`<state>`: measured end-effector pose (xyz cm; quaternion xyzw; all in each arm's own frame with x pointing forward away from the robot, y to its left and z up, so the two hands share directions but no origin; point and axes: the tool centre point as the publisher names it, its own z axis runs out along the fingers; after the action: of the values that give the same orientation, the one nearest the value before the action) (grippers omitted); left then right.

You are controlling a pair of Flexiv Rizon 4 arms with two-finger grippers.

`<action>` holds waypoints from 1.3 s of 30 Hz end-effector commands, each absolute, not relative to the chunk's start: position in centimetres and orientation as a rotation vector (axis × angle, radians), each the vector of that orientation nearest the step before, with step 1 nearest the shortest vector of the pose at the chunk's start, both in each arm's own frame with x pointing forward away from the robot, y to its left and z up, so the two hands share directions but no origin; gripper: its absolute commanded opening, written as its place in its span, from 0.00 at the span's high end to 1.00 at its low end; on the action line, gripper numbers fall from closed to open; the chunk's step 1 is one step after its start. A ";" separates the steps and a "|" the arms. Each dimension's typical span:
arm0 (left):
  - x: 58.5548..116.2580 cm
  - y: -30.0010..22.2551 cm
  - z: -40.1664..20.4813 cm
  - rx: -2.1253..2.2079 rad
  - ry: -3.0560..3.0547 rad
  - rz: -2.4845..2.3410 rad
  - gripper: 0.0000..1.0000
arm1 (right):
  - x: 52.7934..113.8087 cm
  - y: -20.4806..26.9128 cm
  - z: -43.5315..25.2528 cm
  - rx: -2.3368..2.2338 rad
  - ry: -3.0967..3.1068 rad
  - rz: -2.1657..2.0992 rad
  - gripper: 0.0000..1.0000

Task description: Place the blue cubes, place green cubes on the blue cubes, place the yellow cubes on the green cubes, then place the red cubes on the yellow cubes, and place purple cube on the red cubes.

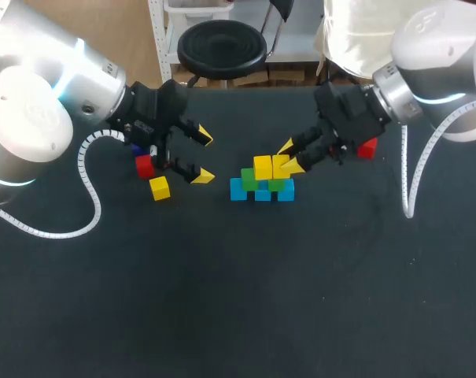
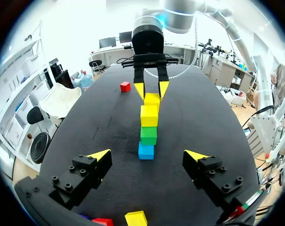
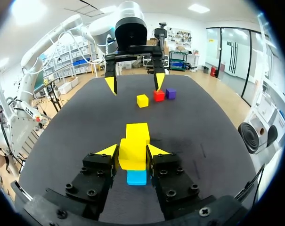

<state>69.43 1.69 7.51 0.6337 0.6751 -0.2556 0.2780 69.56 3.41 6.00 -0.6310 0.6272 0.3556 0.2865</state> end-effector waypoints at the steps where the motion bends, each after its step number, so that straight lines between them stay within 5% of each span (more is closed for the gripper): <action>1: 69.3 1.8 7.4 1.699 1.804 -0.687 0.00 | 70.0 3.3 5.8 -1.688 1.670 0.962 1.00; 39: 69.3 1.8 7.4 1.699 1.804 -0.687 0.00 | 70.3 3.7 5.7 -1.724 1.690 0.953 1.00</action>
<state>69.43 1.69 7.51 0.6337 0.6751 -0.2556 0.2780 70.13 3.59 5.65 -0.6392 0.6266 0.3535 0.2718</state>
